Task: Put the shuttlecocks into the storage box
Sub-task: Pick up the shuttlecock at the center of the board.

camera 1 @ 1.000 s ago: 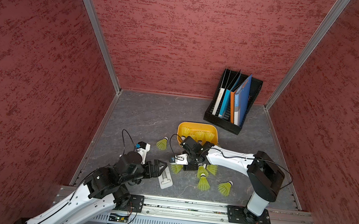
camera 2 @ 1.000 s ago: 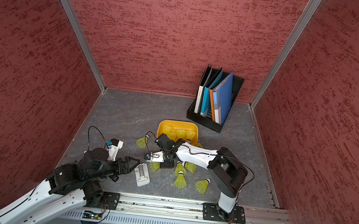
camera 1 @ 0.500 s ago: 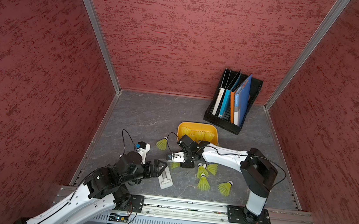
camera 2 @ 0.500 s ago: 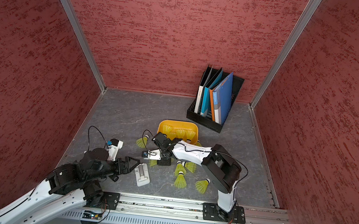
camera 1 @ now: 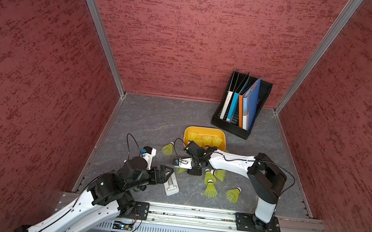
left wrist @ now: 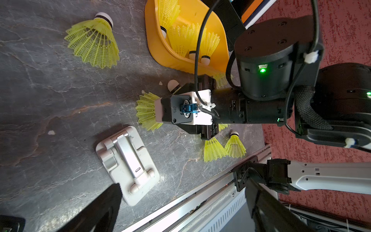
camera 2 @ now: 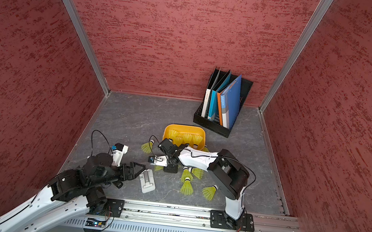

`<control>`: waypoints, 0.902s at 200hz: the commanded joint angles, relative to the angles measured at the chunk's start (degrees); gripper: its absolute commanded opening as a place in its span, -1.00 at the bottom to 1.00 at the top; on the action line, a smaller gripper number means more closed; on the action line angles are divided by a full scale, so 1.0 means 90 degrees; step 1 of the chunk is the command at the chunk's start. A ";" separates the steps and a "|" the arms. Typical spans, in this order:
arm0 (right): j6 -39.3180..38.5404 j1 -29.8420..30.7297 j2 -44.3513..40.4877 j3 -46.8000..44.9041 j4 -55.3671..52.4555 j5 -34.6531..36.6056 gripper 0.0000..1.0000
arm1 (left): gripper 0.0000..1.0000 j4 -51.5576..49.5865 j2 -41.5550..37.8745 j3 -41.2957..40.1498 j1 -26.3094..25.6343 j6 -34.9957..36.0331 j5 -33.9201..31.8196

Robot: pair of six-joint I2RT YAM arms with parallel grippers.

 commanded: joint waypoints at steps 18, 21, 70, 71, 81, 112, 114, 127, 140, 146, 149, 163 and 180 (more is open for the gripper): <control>0.0246 0.0045 -0.0034 0.0011 0.0160 0.0073 -0.27 | 0.99 0.0207 0.0051 0.0107 -0.0021 0.0116 0.0006; 0.0254 0.0048 -0.0011 0.0023 0.0157 0.0069 -0.28 | 0.99 0.0202 0.0048 0.0104 -0.0017 0.0116 0.0012; 0.0620 0.0044 0.0050 0.0063 0.0201 0.0001 -0.45 | 0.99 0.0183 0.0038 0.0092 -0.0016 0.0126 0.0026; 0.0621 0.0045 0.0052 0.0063 0.0205 0.0001 -0.45 | 0.99 0.0180 0.0038 0.0093 -0.0014 0.0126 0.0024; 0.0665 0.0035 0.0034 0.0053 0.0209 -0.0028 -0.50 | 0.99 0.0169 0.0042 0.0089 -0.0012 0.0126 0.0031; 0.0871 0.0037 -0.0163 0.0024 0.0272 -0.0117 -0.58 | 0.99 0.0167 0.0048 0.0092 -0.0015 0.0146 0.0015; 0.0882 0.0043 -0.0183 0.0024 0.0273 -0.0122 -0.58 | 0.99 0.0167 0.0050 0.0091 -0.0017 0.0146 0.0013; 0.1027 0.0039 -0.0343 0.0033 0.0288 -0.0170 -0.59 | 0.99 0.0179 0.0067 0.0112 -0.0012 0.0165 -0.0002; 0.1233 0.0038 -0.0515 0.0071 0.0270 -0.0209 -0.60 | 0.99 0.0201 0.0093 0.0155 -0.0020 0.0209 -0.0022; 0.1355 0.0035 -0.0614 0.0106 0.0258 -0.0225 -0.60 | 0.99 0.0215 0.0124 0.0179 -0.0016 0.0240 -0.0021; 0.1431 0.0036 -0.0658 0.0116 0.0245 -0.0216 -0.60 | 0.99 0.0225 0.0138 0.0202 -0.0016 0.0260 -0.0020; 0.1776 -0.0010 -0.0871 0.0151 0.0206 -0.0280 -0.60 | 0.99 0.0267 0.0215 0.0315 -0.0019 0.0344 -0.0036; 0.2182 -0.0056 -0.1133 0.0122 0.0210 -0.0332 -0.60 | 0.99 0.0330 0.0337 0.0468 -0.0015 0.0442 -0.0072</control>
